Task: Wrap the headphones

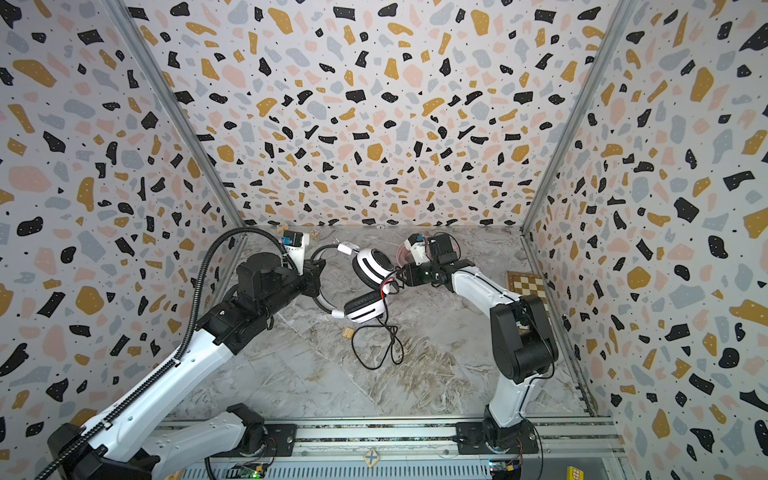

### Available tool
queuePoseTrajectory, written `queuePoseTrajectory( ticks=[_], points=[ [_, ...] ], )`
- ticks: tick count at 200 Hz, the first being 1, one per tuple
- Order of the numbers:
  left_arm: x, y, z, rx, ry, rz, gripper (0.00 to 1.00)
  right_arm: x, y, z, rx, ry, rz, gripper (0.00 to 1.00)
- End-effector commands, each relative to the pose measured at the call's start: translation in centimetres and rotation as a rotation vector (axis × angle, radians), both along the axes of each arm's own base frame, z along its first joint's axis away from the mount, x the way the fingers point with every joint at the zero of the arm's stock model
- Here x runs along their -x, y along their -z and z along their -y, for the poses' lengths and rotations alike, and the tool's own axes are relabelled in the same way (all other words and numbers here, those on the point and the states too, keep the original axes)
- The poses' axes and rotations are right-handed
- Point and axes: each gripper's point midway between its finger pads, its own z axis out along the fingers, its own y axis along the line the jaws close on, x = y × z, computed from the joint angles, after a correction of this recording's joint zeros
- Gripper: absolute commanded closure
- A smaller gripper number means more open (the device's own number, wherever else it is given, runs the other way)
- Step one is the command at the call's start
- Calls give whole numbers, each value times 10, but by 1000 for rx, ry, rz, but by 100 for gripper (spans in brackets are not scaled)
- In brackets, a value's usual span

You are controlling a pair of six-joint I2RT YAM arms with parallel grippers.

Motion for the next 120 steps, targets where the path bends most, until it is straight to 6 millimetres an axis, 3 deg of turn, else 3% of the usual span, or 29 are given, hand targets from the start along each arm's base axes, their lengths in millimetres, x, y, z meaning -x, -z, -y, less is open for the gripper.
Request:
queuePoseTrajectory(
  ticks=[1,22,50,95,120],
  points=[
    [-10,-42,-9,65,-67,109,100,8,-63,1,-76,-14,123,49],
    [-17,-31,-14,46,-102,84,100,23,-86,9,-89,-2,170,38],
    [-27,-20,-23,31,-143,48,100,49,-101,24,-79,45,230,36],
    [-40,-8,-29,64,-132,-11,100,87,-78,54,20,117,251,33],
    [-44,-11,-32,117,-126,-15,100,104,-61,43,-43,59,199,33]
  ],
)
